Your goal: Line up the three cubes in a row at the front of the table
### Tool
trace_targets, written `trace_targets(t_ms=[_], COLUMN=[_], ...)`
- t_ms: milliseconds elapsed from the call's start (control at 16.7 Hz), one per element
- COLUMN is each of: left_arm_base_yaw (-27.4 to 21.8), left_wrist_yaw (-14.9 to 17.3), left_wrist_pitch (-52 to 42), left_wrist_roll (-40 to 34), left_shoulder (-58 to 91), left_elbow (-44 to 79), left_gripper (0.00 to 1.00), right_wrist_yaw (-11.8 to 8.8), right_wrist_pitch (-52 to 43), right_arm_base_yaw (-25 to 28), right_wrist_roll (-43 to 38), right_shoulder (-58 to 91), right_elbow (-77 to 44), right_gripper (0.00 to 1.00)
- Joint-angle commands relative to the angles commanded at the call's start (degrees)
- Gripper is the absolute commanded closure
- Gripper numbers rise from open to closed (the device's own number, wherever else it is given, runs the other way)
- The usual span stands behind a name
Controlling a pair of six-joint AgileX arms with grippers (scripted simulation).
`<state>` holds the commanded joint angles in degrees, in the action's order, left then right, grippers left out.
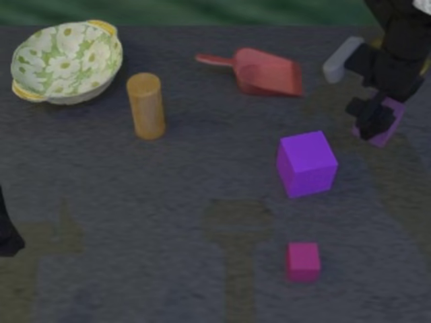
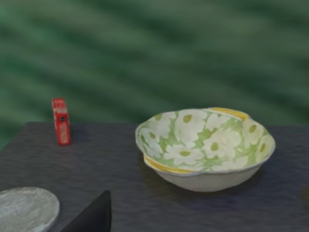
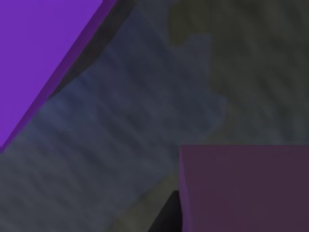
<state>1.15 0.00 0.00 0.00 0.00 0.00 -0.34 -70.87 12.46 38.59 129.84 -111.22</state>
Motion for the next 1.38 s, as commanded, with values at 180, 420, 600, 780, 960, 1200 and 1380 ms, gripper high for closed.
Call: trace_targets(t_ms=[180,420,600,780,960,1200,1380], left_arm_base_yaw=[0.0,0.0,0.0,0.0,0.0,0.0,0.0], left_wrist_yaw=[0.0,0.0,0.0,0.0,0.0,0.0,0.0], left_wrist_pitch=[0.0,0.0,0.0,0.0,0.0,0.0,0.0], left_wrist_roll=[0.0,0.0,0.0,0.0,0.0,0.0,0.0], left_shoulder=[0.0,0.0,0.0,0.0,0.0,0.0,0.0], left_elbow=[0.0,0.0,0.0,0.0,0.0,0.0,0.0], left_gripper=[0.0,0.0,0.0,0.0,0.0,0.0,0.0], right_wrist_yaw=[0.0,-0.2,-0.3,-0.4,-0.4,-0.4,-0.4], right_wrist_pitch=[0.5,1.9,3.0,4.2,4.8,4.9,8.9], right_arm_base_yaw=[3.9,15.8,27.2,35.0,37.5,37.3,37.1], right_wrist_roll=[0.2,0.5,0.9,1.3,1.4,1.2,0.9], right_shoulder=[-1.8,-7.2,-11.8,-15.9,-17.7,-17.4,-16.4], right_elbow=[2.2,9.2,15.4,20.3,22.2,22.2,25.3], right_gripper=[1.0,1.0,1.0,1.0,1.0,1.0,1.0])
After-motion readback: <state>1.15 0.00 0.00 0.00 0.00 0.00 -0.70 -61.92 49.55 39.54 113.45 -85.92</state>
